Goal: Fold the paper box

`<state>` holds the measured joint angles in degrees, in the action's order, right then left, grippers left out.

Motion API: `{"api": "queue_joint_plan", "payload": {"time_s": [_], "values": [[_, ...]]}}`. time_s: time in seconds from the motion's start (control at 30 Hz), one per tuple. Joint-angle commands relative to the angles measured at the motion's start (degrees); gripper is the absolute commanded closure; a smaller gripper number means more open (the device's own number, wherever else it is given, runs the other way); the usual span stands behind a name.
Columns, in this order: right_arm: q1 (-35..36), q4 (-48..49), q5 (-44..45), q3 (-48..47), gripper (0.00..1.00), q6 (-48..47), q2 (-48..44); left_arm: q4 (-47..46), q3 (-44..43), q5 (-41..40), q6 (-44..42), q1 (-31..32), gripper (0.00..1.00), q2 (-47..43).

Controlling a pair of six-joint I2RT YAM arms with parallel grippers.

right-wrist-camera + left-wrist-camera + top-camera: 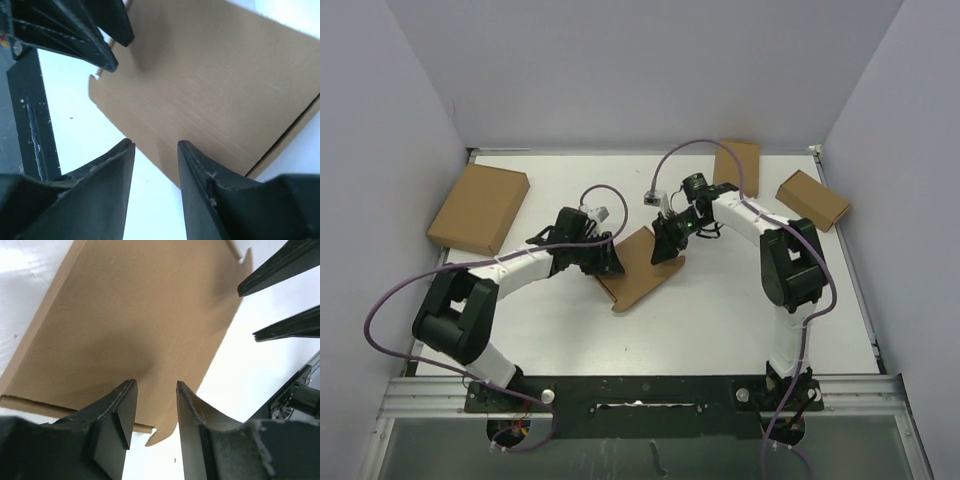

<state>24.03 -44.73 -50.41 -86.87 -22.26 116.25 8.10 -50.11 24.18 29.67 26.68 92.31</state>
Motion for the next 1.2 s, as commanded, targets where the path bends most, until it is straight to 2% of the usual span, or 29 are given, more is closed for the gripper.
{"api": "queue_joint_plan", "payload": {"time_s": [0.0,0.1,0.17,0.33,0.43,0.63,0.83,1.0,1.17], "values": [[-3.0,6.5,-8.8,2.6,0.56,1.4,-10.0,0.5,-4.4,-3.0,1.1,0.4,0.63,-10.8],[-4.9,12.6,-9.5,5.9,0.50,5.2,-11.0,-0.8,-1.5,-6.2,2.7,0.5,0.58,-18.1],[-6.0,15.6,-9.3,6.2,0.47,8.5,-9.7,-1.7,1.7,-8.1,3.5,0.6,0.51,-23.1],[-7.8,17.5,-7.0,2.3,0.47,15.2,-3.0,-8.2,15.0,-11.1,9.2,0.1,0.16,-35.1],[-9.0,16.5,-6.2,-0.3,0.47,16.9,0.8,-11.2,23.2,-12.3,14.6,-1.4,0.04,-41.4],[-10.2,16.2,-7.7,-1.7,0.48,18.7,5.5,-10.1,28.3,-13.0,19.6,-3.3,0.02,-46.4],[-10.4,16.9,-8.9,-1.5,0.53,21.1,8.1,-13.2,30.7,-12.6,23.4,-4.0,0.03,-43.6],[-10.9,17.7,-9.6,-1.0,0.62,23.0,9.8,-17.0,32.6,-12.8,25.9,-4.1,0.04,-41.5],[-11.0,17.3,-10.2,-1.1,0.64,23.3,10.8,-19.7,33.2,-12.5,26.7,-4.0,0.05,-38.1]]}}
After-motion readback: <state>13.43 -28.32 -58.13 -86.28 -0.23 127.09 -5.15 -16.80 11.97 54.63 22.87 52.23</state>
